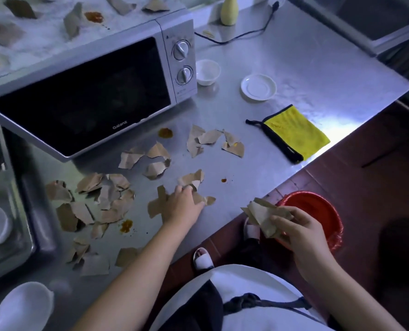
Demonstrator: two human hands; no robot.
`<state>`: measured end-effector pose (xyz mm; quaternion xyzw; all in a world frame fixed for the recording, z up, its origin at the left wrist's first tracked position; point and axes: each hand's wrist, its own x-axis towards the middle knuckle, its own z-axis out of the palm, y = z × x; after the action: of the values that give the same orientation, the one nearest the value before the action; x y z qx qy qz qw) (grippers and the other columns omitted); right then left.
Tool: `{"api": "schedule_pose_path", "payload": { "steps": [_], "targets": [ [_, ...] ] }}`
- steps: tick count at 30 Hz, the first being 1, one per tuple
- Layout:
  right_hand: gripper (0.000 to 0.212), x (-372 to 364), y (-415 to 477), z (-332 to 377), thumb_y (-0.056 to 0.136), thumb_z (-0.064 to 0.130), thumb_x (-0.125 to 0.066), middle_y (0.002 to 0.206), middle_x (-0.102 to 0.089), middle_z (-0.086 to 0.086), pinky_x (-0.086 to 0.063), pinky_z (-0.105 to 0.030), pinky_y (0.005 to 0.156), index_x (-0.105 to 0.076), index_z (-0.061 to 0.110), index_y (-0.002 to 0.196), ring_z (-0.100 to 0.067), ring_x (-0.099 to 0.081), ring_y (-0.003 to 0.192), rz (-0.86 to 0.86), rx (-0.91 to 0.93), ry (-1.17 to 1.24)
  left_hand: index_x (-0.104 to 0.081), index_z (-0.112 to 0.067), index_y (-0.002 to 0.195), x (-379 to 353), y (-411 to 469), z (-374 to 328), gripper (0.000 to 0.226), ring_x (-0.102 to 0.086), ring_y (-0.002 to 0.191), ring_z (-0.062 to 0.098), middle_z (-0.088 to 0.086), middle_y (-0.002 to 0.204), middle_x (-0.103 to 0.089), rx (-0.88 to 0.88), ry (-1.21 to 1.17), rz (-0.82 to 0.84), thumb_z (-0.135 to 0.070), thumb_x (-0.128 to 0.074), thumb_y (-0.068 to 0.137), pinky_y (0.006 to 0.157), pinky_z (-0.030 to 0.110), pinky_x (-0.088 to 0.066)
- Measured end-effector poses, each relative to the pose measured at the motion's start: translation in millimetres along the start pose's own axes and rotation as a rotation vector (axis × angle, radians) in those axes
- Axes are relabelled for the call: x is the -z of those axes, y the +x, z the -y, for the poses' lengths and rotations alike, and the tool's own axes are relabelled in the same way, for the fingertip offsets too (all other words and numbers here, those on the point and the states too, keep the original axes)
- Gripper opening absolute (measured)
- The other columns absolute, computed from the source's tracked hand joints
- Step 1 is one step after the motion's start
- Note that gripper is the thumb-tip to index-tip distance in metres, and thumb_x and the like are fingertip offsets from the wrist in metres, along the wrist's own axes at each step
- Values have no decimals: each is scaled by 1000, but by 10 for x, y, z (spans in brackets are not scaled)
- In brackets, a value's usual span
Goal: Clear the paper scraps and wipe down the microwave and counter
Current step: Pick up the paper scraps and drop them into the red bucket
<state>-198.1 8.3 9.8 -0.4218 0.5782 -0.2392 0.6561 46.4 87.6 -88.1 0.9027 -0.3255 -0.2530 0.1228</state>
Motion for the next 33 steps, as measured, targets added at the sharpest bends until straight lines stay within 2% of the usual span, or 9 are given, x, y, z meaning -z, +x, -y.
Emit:
{"api": "schedule_pose_path", "payload": {
  "steps": [5,9,12,18,21,23,26,30,33],
  "targets": [
    [17,131,4,-37,86,-11,-64,81,-73,-12,-60,-34,68,-72,3,93,-22,-70,70,-37,0,34,-57,-24,97,-98,42,-14,14,-55,91,25,4,113,-51,-45,28,-69,-24,-66,87,71,31,-39],
    [17,147,60,-32,86,-9,-65,77,-74,-9,-59,-29,60,-73,5,92,-19,-71,66,-35,2,25,-50,-30,77,-101,62,42,28,-57,82,17,-3,98,-58,-86,-89,-56,-7,-63,87,63,24,-39],
    [20,122,134,13,85,-8,-67,79,-75,-10,-60,-29,58,-75,10,88,-23,-71,68,-15,15,4,-59,-29,73,-2,34,30,26,-65,83,18,-4,86,-68,-58,-228,49,-7,-65,86,72,29,-54],
    [15,-86,331,155,84,-10,-68,91,-72,-28,-59,-48,79,-73,2,92,-36,-71,77,22,57,-10,-76,-27,74,528,-315,-373,21,-64,63,7,-2,72,-73,-29,-1058,256,-7,-80,78,58,17,-49],
    [17,-212,408,266,83,-12,-69,95,-70,-34,-57,-56,86,-69,-3,98,-48,-70,85,102,82,0,-72,-20,77,711,-518,-680,17,-66,64,13,8,71,-71,-67,-1256,298,-4,-77,81,60,21,-54],
    [20,-291,450,365,80,-12,-70,93,-71,-29,-57,-54,87,-71,3,92,-49,-69,87,163,109,-26,-68,-10,85,735,-607,-871,11,-66,63,14,9,71,-71,-52,-1273,258,-3,-76,82,61,24,-56],
    [23,-361,528,543,78,-13,-70,82,-71,-12,-59,-36,73,-71,9,86,-32,-72,74,257,144,-33,-66,1,94,682,-643,-1079,16,-65,63,12,7,72,-71,16,-1207,145,-7,-75,84,61,22,-54],
    [22,-329,659,751,79,-12,-71,90,-72,-24,-57,-47,82,-72,8,90,-42,-71,83,399,165,-33,-68,-5,90,612,-527,-1256,9,-59,58,6,1,69,-69,104,-1151,-6,-8,-75,84,53,16,-47],
    [27,-254,783,838,80,-15,-68,85,-73,-18,-58,-42,80,-72,11,87,-35,-70,79,427,136,-8,-69,-10,85,573,-431,-1379,9,-59,58,3,0,68,-69,164,-1157,-80,-11,-77,82,53,14,-48]
  ]
}}
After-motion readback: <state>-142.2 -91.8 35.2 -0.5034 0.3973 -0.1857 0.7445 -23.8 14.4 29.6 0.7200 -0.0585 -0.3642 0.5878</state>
